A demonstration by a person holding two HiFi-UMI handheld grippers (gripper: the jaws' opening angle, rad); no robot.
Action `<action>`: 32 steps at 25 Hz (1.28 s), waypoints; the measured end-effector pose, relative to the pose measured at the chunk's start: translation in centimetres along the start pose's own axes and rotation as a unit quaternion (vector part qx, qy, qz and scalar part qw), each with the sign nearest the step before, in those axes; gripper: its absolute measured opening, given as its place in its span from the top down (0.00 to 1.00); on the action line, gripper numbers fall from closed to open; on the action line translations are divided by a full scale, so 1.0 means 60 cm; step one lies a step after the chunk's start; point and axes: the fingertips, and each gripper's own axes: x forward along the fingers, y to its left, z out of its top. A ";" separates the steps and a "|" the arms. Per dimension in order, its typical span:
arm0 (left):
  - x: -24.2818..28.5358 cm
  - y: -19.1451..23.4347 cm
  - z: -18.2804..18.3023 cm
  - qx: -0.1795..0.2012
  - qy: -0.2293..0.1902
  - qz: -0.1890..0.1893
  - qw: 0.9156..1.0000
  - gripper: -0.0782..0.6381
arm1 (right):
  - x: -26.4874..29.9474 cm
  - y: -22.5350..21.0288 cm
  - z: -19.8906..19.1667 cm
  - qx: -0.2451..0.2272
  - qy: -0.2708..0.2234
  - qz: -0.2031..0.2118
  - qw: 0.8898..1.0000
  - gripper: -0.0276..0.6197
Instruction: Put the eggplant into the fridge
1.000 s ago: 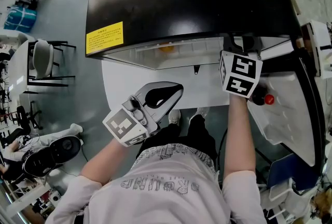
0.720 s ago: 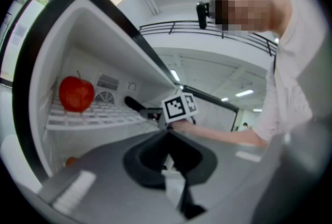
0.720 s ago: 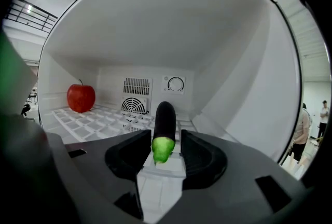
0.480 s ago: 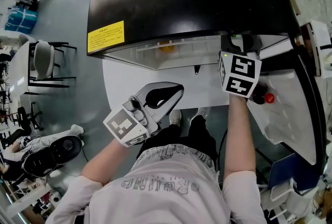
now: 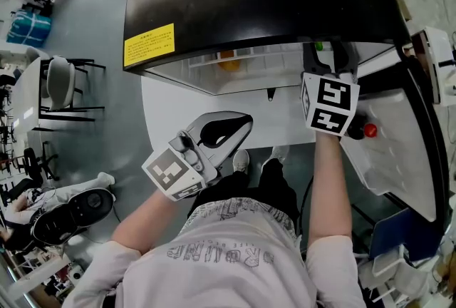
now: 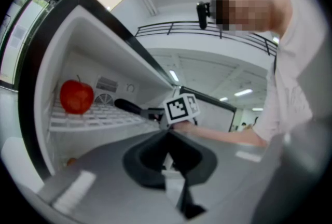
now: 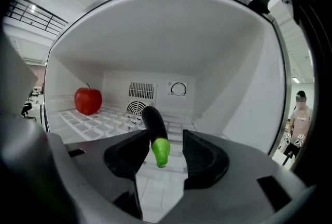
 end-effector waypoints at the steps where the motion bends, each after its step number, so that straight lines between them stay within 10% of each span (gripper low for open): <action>1: -0.001 -0.002 0.001 0.001 0.000 -0.001 1.000 0.88 | -0.002 0.002 0.001 -0.001 0.000 0.001 1.000 0.65; 32: -0.052 -0.037 0.037 0.027 -0.033 -0.010 0.999 0.88 | -0.164 0.058 0.070 -0.045 -0.060 0.023 0.997 0.72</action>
